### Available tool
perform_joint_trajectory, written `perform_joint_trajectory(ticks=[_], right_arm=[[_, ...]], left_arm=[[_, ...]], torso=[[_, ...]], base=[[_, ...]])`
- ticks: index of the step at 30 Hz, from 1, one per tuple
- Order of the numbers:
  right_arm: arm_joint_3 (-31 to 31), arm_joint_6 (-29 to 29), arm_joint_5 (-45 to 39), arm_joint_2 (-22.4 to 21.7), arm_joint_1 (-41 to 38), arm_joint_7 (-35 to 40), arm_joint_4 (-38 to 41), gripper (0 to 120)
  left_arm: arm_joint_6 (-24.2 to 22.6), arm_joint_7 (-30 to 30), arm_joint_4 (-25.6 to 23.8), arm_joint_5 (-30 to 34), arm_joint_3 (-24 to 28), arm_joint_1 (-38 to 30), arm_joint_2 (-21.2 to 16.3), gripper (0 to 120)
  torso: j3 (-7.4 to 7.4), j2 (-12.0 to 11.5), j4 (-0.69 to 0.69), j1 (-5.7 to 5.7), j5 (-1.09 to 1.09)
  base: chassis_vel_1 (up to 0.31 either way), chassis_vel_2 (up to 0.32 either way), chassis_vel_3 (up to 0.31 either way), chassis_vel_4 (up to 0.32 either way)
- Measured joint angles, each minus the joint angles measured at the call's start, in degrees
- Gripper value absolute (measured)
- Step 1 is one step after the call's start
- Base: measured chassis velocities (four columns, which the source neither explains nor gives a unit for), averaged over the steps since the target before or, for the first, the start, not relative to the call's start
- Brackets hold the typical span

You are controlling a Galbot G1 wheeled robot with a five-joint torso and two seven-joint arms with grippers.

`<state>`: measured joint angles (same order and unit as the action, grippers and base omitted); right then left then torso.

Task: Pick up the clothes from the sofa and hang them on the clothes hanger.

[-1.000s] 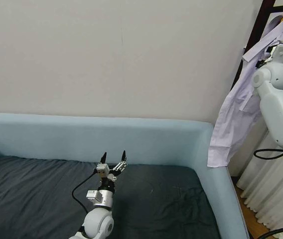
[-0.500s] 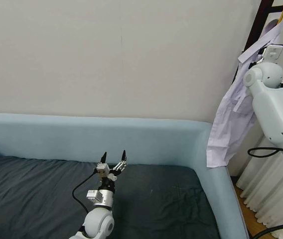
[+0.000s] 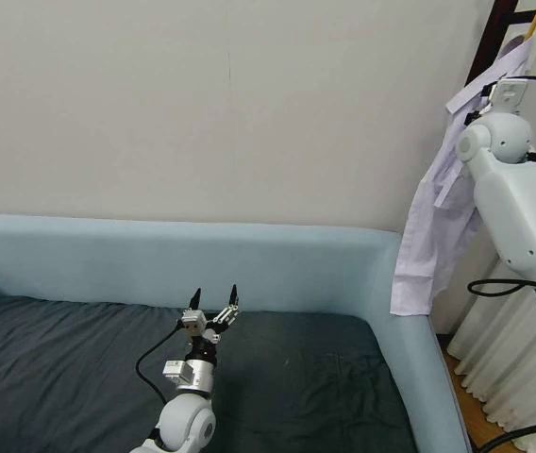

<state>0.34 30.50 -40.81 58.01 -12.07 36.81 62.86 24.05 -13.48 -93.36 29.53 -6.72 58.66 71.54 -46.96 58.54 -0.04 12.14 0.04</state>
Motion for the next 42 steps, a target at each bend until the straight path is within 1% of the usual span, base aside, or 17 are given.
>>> perform_joint_trajectory(ticks=[6, 8, 9, 11, 12, 17, 19, 21, 24, 25, 27, 28, 30, 32, 36, 38, 42], right_arm=[[0.36, -3.98, 0.07, -3.63, 7.14, -2.19, 9.24, 54], [2.22, -9.42, -0.07, -5.46, 12.05, -7.10, 14.48, 64], [2.22, -9.42, -0.07, -5.46, 12.05, -7.10, 14.48, 64], [3.73, -16.59, -0.60, -7.39, 16.76, -11.85, 19.76, 74], [3.73, -16.59, -0.60, -7.39, 16.76, -11.85, 19.76, 74], [6.08, -28.59, -3.83, -10.75, 27.55, -21.68, 31.11, 97], [6.55, -29.97, -4.40, -11.19, 30.34, -23.12, 33.32, 98], [7.76, -32.26, -4.43, -11.36, 37.51, -26.50, 37.34, 100], [8.24, -35.27, -1.44, -7.54, 44.92, -31.08, 38.93, 100], [8.24, -35.27, -1.44, -7.54, 44.92, -31.08, 38.93, 100], [8.00, -36.05, 0.79, -4.32, 48.40, -31.79, 39.36, 100], [8.24, -36.17, 2.75, -2.75, 51.13, -31.80, 40.03, 100], [8.85, -36.25, 4.63, -1.33, 53.85, -31.84, 40.55, 100], [11.08, -36.30, 9.09, 1.74, 60.79, -32.95, 41.13, 100], [13.46, -36.83, 13.51, 4.42, 65.84, -33.94, 41.13, 100], [16.79, -37.04, 20.36, 7.83, 72.53, -34.25, 41.61, 100], [21.20, -37.75, 28.24, 11.38, 79.07, -34.41, 41.83, 100]], left_arm=[[0.15, -0.01, -0.82, -0.07, -0.76, 1.17, -0.04, 100], [0.24, 0.00, -1.15, -0.09, -1.25, 1.70, -0.07, 100], [0.24, 0.00, -1.15, -0.09, -1.25, 1.70, -0.07, 100], [0.27, 0.02, -1.78, -0.09, -2.16, 2.43, -0.05, 100], [0.27, 0.02, -1.78, -0.09, -2.16, 2.43, -0.05, 100], [0.45, 1.22, -6.46, -1.01, -6.05, 6.23, 0.44, 100], [0.45, 1.28, -7.76, -1.71, -6.75, 7.12, 0.57, 100], [0.05, 1.55, -10.63, -3.03, -8.11, 9.27, 0.86, 100], [-2.66, 1.68, -16.49, -4.12, -11.43, 14.56, 1.84, 100], [-2.66, 1.68, -16.49, -4.12, -11.43, 14.56, 1.84, 100], [-4.26, 0.48, -19.10, -6.96, -13.11, 17.67, 2.64, 100], [-4.31, 1.79, -19.60, -8.95, -14.00, 18.75, 3.24, 100], [-4.11, 2.77, -19.62, -11.18, -14.78, 19.35, 3.87, 100], [-3.35, 2.00, -19.18, -16.56, -16.35, 20.38, 6.08, 100], [-2.13, 0.06, -18.59, -18.63, -17.14, 21.16, 8.33, 100], [-2.00, -0.40, -17.94, -20.42, -17.62, 22.85, 11.42, 100], [-2.17, -0.28, -16.89, -21.65, -17.41, 24.87, 13.31, 100]], torso=[[0.00, 0.00, -0.02, 0.00, -0.01], [0.00, 0.00, -0.03, 0.00, -0.02], [0.00, 0.00, -0.03, 0.00, -0.02], [0.01, 0.00, -0.04, 0.00, -0.03], [0.01, 0.00, -0.04, 0.00, -0.03], [0.02, 0.01, 0.00, -0.01, 0.00], [0.02, 0.01, -0.01, -0.01, 0.03], [0.02, 0.00, -0.04, -0.01, -0.02], [0.02, 0.01, -0.07, -0.01, -0.02], [0.02, 0.01, -0.07, -0.01, -0.02], [0.01, 0.01, 0.06, -0.01, -0.02], [0.01, 0.01, 0.06, -0.01, 0.00], [0.01, 0.01, 0.06, -0.01, 0.01], [0.01, 0.01, -0.06, -0.01, -0.01], [0.02, 0.01, -0.07, -0.01, 0.00], [0.01, 0.01, -0.02, -0.01, 0.00], [0.02, 0.01, -0.02, -0.01, 0.01]], base=[[0.000, 0.000, 0.000, 0.000], [0.000, 0.000, 0.000, 0.000], [0.000, 0.000, 0.000, 0.000], [0.000, 0.000, 0.000, 0.000], [0.000, 0.000, 0.000, 0.000], [0.000, 0.000, 0.000, 0.000], [0.000, 0.000, 0.000, 0.000], [0.000, 0.000, 0.000, 0.000], [0.000, 0.000, 0.000, 0.000], [0.000, 0.000, 0.000, 0.000], [0.000, 0.000, 0.000, 0.000], [0.000, 0.000, 0.000, 0.000], [0.032, 0.051, 0.046, 0.014], [0.000, 0.000, 0.000, 0.000], [0.000, 0.000, 0.000, 0.000], [0.000, 0.000, 0.000, 0.000], [0.000, 0.000, 0.000, 0.000]])
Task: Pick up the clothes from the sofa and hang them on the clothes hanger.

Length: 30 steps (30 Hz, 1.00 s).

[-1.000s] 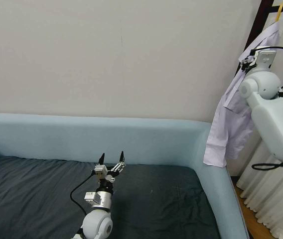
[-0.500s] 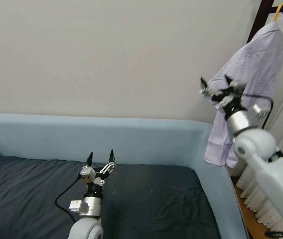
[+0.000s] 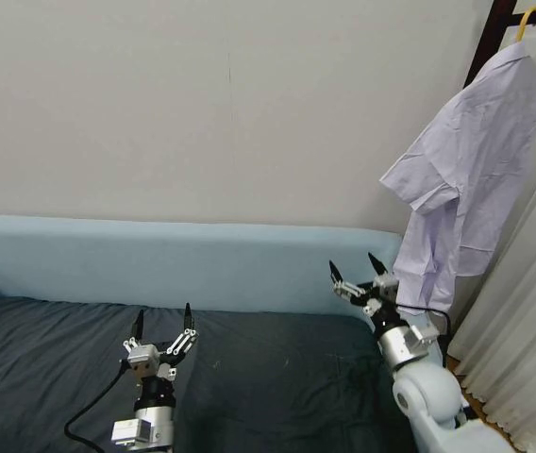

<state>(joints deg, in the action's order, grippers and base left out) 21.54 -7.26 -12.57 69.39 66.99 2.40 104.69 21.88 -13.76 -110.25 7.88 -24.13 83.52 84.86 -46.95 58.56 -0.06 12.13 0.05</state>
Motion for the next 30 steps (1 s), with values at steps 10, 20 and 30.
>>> perform_joint_trajectory(ticks=[10, 20, 30], right_arm=[[10.92, -3.34, 7.66, 11.18, 15.36, 1.69, 4.55, 100], [13.03, -4.38, 6.31, 11.20, 17.38, 2.54, 5.16, 100], [12.81, -4.37, 6.12, 11.04, 17.06, 2.59, 5.00, 100]], left_arm=[[-0.53, 0.79, -1.39, -2.73, 0.19, 7.01, 4.63, 100], [-1.28, 2.49, -3.50, -3.28, 0.06, 9.10, 5.08, 100], [-1.30, 2.50, -3.50, -3.21, 0.09, 8.96, 4.99, 100]], torso=[[0.00, 0.00, 0.00, 0.00, -0.01], [-0.01, -0.01, 0.00, 0.01, -0.02], [-0.01, -0.01, 0.00, 0.01, -0.02]], base=[[0.000, 0.000, 0.000, 0.000], [0.000, 0.000, 0.000, 0.000], [0.000, 0.000, 0.000, 0.000]])
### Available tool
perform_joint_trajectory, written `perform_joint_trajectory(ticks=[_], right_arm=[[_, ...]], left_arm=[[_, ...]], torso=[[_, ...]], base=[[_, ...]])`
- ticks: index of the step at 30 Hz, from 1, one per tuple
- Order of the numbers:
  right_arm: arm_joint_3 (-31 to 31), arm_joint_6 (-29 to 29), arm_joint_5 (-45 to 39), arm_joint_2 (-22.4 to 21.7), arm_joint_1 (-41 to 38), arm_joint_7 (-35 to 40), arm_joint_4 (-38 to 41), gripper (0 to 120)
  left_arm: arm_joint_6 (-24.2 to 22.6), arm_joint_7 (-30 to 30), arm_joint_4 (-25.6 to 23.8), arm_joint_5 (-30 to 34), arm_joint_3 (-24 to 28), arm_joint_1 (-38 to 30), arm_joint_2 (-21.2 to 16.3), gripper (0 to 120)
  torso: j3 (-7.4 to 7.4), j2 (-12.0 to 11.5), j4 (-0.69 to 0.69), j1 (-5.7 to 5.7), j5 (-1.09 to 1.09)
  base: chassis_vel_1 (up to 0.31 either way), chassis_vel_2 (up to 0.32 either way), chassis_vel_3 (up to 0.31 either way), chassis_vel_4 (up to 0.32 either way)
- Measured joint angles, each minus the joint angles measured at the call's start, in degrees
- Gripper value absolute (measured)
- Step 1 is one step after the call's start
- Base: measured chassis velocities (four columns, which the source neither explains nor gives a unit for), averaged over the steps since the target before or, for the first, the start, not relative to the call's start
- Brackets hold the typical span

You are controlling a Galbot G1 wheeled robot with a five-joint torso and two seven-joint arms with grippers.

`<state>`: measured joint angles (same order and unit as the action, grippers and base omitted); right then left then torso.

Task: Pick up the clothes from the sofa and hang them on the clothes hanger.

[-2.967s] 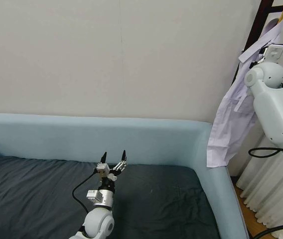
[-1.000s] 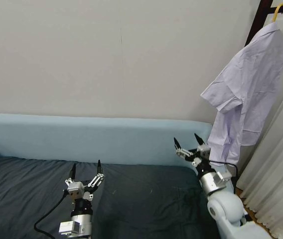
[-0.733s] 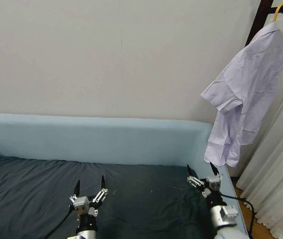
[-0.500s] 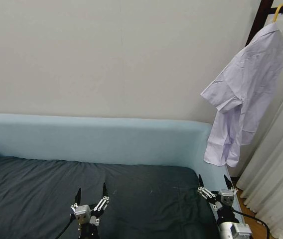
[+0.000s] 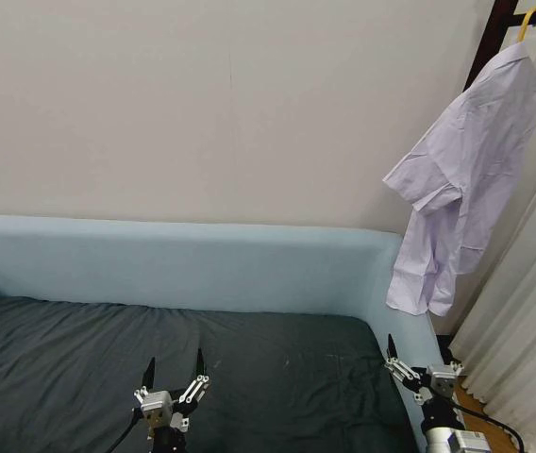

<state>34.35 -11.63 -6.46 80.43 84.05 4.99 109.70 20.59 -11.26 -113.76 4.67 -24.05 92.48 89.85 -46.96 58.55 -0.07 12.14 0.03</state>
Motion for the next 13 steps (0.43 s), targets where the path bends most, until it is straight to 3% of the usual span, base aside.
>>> perform_joint_trajectory(ticks=[13], right_arm=[[-0.13, 0.07, -0.09, -0.08, -0.16, 0.02, -0.08, 100]], left_arm=[[0.00, -0.02, 0.01, 0.07, 0.05, -0.08, -0.05, 100]], torso=[[0.00, 0.00, 0.00, 0.00, 0.00]], base=[[0.000, 0.000, 0.000, 0.000]])
